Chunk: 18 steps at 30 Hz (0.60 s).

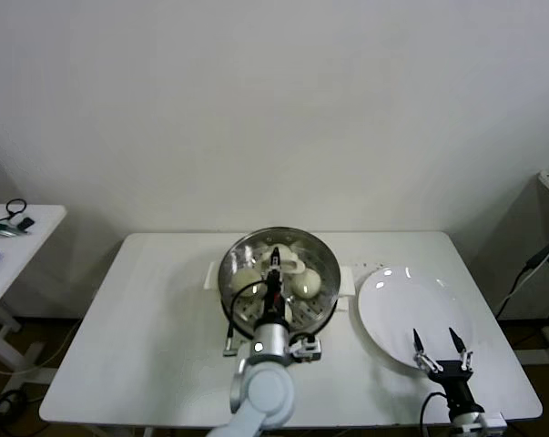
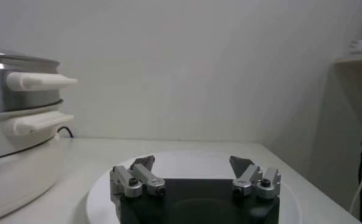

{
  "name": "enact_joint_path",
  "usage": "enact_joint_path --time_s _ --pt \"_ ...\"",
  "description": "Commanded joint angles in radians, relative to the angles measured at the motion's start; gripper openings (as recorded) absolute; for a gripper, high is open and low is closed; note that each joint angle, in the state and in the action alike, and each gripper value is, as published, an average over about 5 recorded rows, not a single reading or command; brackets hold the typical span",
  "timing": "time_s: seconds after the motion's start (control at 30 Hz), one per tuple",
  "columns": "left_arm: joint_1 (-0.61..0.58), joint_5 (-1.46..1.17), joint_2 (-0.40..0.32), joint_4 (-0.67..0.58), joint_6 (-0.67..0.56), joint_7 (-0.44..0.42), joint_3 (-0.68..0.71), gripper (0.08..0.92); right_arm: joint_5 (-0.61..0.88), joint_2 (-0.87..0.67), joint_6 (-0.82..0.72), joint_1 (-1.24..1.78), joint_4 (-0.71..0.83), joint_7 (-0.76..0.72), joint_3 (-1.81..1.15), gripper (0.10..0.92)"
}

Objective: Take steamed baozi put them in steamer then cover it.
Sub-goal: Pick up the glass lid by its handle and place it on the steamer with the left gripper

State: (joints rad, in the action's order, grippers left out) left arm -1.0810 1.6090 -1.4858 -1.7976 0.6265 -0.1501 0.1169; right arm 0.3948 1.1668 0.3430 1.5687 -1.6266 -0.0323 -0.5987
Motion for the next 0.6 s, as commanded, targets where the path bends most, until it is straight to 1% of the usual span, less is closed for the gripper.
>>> enact_joint_path --time_s 0.03,0.1,0.27,0.43,0.53,0.6 --pt "-0.001 -0.096 0.019 -0.043 0.016 0.033 0.02 0.159 0.02 -0.003 -0.026 0.012 -0.021 0.028 0.006 0.823" --pt "-0.001 -0.129 0.032 -0.061 0.017 0.037 0.026 0.197 0.025 -0.008 -0.03 0.018 -0.029 0.029 0.009 0.823" --pt "-0.009 -0.205 0.06 -0.113 0.02 0.054 0.035 0.359 0.028 -0.021 -0.032 0.024 -0.038 0.03 0.013 0.823" --pt "-0.041 -0.279 0.095 -0.188 0.019 0.059 0.04 0.498 0.032 -0.039 -0.053 0.031 -0.045 0.034 0.018 0.823" --pt "-0.075 -0.317 0.113 -0.239 -0.004 0.074 0.021 0.585 0.045 -0.051 -0.051 0.031 -0.049 0.04 0.03 0.823" --pt "-0.104 -0.345 0.122 -0.268 -0.036 0.099 -0.008 0.645 0.048 -0.048 -0.042 0.027 -0.048 0.04 0.032 0.823"
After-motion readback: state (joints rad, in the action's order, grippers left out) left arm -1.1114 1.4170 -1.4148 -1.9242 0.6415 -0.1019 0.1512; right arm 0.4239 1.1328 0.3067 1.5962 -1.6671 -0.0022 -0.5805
